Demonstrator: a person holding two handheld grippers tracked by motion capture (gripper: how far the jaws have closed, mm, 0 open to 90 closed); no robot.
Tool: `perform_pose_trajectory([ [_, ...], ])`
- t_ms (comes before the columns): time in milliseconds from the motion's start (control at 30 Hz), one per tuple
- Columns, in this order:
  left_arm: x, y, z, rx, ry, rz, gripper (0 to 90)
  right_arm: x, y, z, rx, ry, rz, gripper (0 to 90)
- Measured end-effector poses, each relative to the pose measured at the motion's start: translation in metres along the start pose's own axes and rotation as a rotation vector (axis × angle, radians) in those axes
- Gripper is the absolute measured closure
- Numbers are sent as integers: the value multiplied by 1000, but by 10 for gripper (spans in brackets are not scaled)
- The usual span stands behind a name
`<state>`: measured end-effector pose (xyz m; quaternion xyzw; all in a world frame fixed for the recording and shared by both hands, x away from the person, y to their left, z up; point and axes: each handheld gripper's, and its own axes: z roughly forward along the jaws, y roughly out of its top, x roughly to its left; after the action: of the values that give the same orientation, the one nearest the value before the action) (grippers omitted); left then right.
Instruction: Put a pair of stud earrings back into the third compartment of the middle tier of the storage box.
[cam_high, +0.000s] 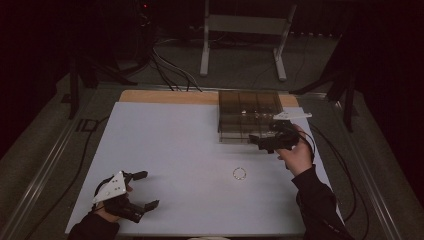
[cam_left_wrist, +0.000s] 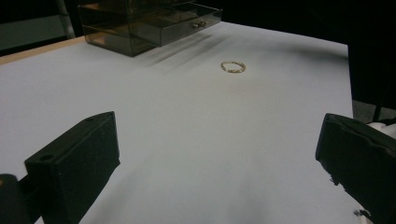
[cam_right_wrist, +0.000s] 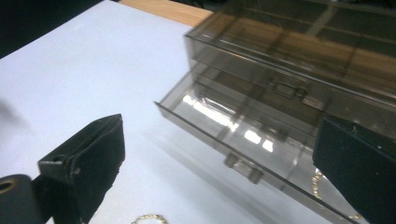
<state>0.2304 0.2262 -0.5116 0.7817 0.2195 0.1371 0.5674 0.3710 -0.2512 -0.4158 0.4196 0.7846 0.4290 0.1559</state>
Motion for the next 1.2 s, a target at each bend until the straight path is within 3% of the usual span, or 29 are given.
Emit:
perform_pose_trajectory([
  [33, -1, 0, 0, -2, -2, 2, 6, 8, -2, -2, -8, 18, -14, 17],
  [267, -1, 1, 0, -2, 2, 5, 6, 28, -11, -4, -15, 78, -38, 17],
  [567, -1, 1, 0, -3, -2, 5, 6, 51, -29, -3, -45, 125, -58, 17],
  [867, -2, 1, 0, -2, -3, 8, 6, 59, -49, 6, -27, 153, -99, 18],
  [1067, -1, 1, 0, -4, -3, 6, 6, 63, -65, 17, 27, 173, -93, 18],
  [1200, -1, 1, 0, -6, -5, 5, 6, 66, -73, 21, 33, 173, -102, 23],
])
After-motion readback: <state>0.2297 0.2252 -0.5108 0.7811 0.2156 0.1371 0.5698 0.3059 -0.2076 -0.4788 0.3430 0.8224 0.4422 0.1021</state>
